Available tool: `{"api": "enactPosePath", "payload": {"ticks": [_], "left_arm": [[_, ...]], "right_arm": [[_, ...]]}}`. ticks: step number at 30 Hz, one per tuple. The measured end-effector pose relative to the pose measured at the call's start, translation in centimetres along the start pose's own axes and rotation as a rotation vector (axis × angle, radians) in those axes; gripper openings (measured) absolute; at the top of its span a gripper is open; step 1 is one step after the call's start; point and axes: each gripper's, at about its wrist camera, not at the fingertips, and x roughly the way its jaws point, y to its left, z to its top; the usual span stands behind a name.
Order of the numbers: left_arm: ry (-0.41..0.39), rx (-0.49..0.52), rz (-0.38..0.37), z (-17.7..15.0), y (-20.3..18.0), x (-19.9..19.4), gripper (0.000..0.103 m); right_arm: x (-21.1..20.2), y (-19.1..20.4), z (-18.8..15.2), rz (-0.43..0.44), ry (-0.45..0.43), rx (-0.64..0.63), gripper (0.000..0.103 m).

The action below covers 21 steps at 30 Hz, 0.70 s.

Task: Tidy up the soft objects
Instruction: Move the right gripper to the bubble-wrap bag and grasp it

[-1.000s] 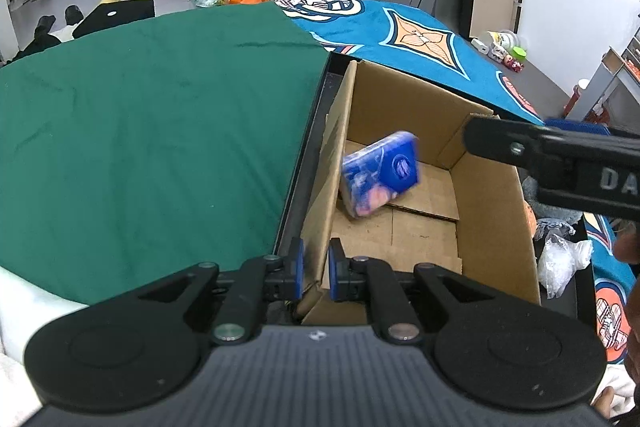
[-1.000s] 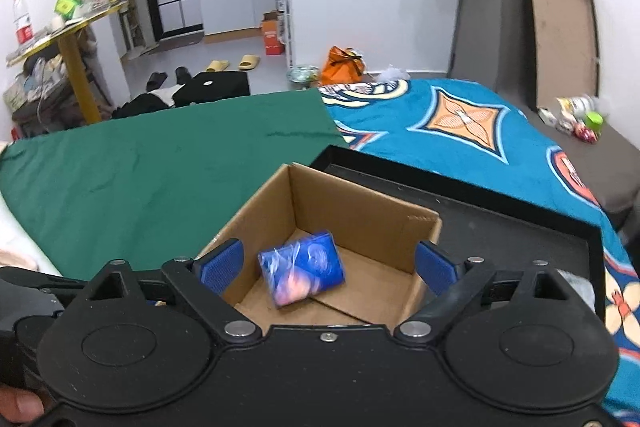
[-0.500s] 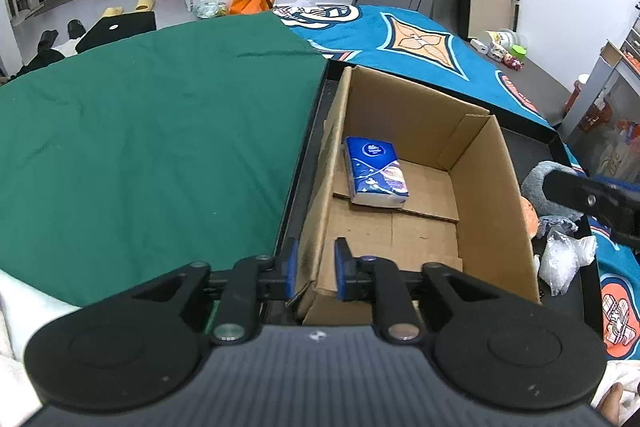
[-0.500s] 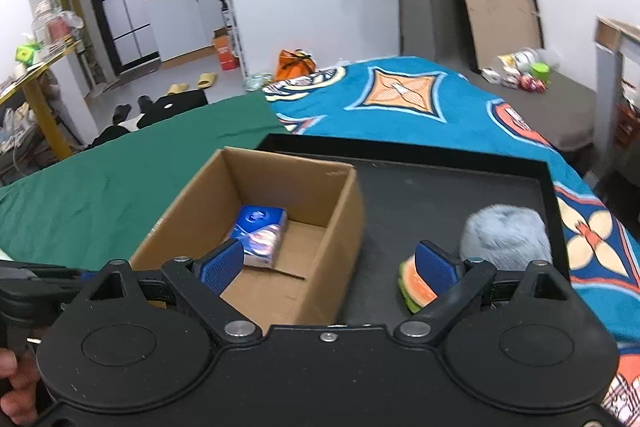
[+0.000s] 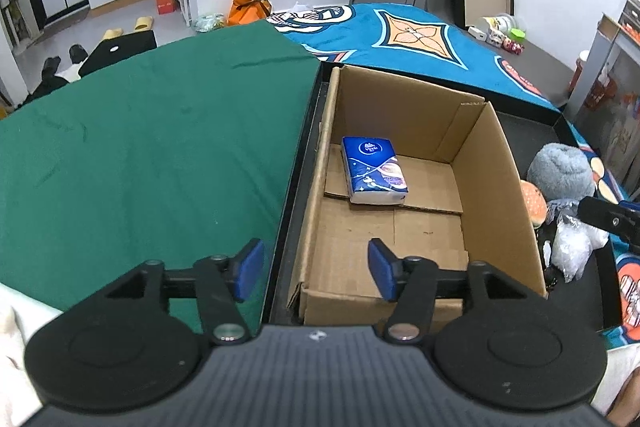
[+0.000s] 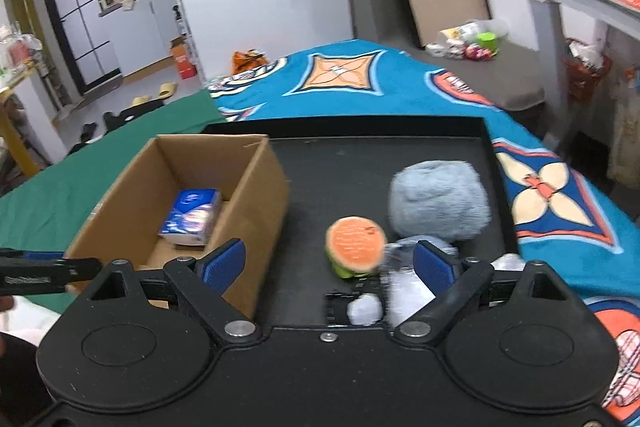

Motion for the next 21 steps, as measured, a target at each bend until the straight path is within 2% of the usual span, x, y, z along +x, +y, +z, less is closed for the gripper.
{"api": "enactPosePath", "payload": {"ticks": [4,8,10,13,21], "left_arm": [[0.006,0.030,0.012,-0.1,-0.6,0.0,0.064],[0.000,0.061,0.034,-0.1,-1.3,-0.1,0.073],[-0.001,0.074,0.040,-0.1,-1.7,0.0,0.075],[0.000,0.085,0.060,-0.1,-2.0,0.0,0.077],[0.020,0.122,0.125,0.1,-2.9,0.5,0.077]], "right_arm": [[0.2,-1.4,-0.4,-0.012,-0.006,0.024,0.088],[0.8,-3.0,-1.2,-0.021,-0.003,0.078,0.085],[1.1,-3.9,-1.6,-0.032,0.003,0.106,0.077],[1.5,-5.1,-2.1,-0.069,0.008,0.131,0.072],[3.0,-7.1,-3.1,-0.057,0.048,0.218,0.068]]}}
